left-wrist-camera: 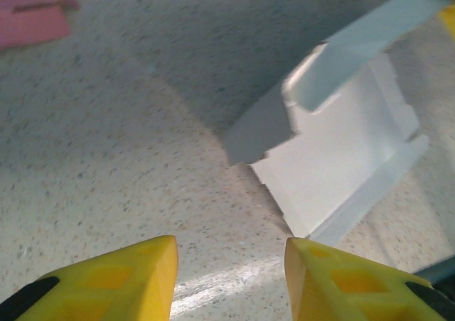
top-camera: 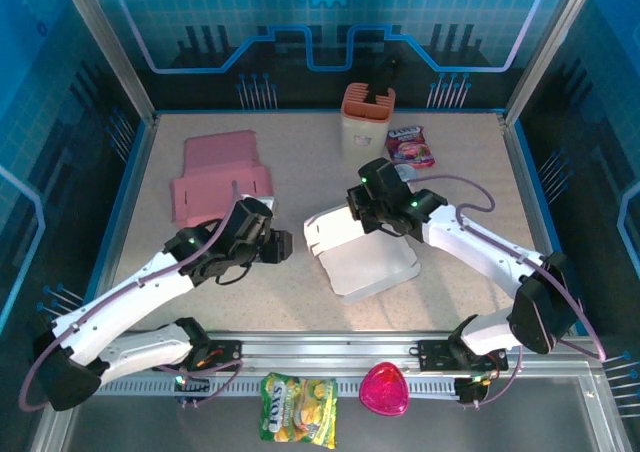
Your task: Fold the paper box
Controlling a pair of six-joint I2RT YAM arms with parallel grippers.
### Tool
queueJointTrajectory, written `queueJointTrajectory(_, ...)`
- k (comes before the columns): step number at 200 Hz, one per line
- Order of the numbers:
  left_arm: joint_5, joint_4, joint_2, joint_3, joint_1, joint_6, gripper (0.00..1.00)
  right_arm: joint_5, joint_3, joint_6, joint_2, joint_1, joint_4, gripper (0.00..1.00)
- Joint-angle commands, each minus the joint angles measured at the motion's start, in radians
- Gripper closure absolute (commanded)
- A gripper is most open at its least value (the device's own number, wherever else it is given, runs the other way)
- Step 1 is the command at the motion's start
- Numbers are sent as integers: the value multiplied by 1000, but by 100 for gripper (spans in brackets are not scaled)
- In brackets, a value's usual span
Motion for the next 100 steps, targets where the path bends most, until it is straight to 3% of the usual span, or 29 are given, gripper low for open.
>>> queueJointTrajectory(1,26,31,-17,-59,53,-97,56,-41,-68,-10,-6,-28,152,100)
queueJointTrajectory(38,140,123,23,-125,159,-101,50,-54,-132,-93,-9,-51,270,100)
queueJointTrajectory(67,141,169,58,-138,192,-104,53,-99,-238,-135,-13,-58,464,100)
queueJointTrajectory(100,138,189,86,-139,201,-91,54,-160,-267,-182,-32,-48,543,100)
